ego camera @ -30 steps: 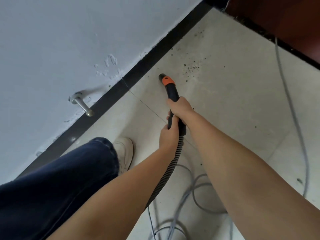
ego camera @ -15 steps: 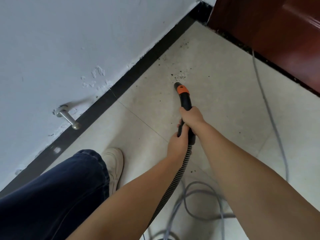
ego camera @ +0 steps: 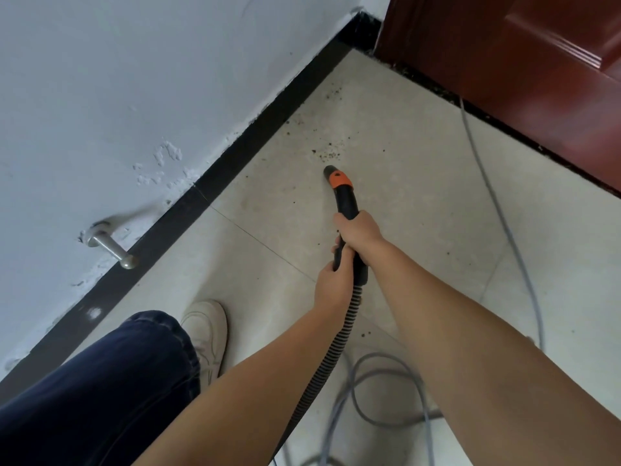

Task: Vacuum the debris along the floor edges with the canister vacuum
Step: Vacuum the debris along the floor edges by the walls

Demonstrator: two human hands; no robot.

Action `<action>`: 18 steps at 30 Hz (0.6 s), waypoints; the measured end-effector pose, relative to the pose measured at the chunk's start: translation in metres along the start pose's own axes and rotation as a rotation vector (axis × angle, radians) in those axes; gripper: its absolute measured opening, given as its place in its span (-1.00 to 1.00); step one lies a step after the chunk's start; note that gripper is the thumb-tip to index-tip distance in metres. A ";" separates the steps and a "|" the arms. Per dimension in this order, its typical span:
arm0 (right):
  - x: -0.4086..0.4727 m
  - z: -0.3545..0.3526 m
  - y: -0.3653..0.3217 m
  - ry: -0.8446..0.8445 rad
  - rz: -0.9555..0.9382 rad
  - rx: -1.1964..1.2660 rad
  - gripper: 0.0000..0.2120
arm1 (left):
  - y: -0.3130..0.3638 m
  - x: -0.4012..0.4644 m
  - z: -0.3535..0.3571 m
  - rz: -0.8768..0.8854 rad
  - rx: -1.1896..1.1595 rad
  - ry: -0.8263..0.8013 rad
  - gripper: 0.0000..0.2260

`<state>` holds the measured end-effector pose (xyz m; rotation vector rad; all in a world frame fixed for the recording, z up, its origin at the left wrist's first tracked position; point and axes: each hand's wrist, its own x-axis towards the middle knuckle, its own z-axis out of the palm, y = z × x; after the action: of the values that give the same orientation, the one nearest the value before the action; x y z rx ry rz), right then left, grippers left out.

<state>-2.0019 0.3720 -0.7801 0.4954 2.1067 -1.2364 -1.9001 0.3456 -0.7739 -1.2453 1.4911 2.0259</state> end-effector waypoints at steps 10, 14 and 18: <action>0.016 -0.019 0.008 0.070 0.016 0.063 -0.74 | 0.000 0.015 0.019 0.007 0.056 -0.034 -0.62; 0.023 -0.013 -0.002 0.056 0.001 0.044 -0.74 | 0.008 0.022 0.015 0.014 0.050 -0.015 -0.59; 0.019 0.011 -0.014 -0.029 -0.045 -0.016 -0.73 | 0.010 0.021 -0.003 0.034 0.011 0.057 -0.60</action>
<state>-2.0205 0.3557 -0.7882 0.4228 2.1122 -1.2435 -1.9177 0.3343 -0.7852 -1.2917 1.5577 2.0172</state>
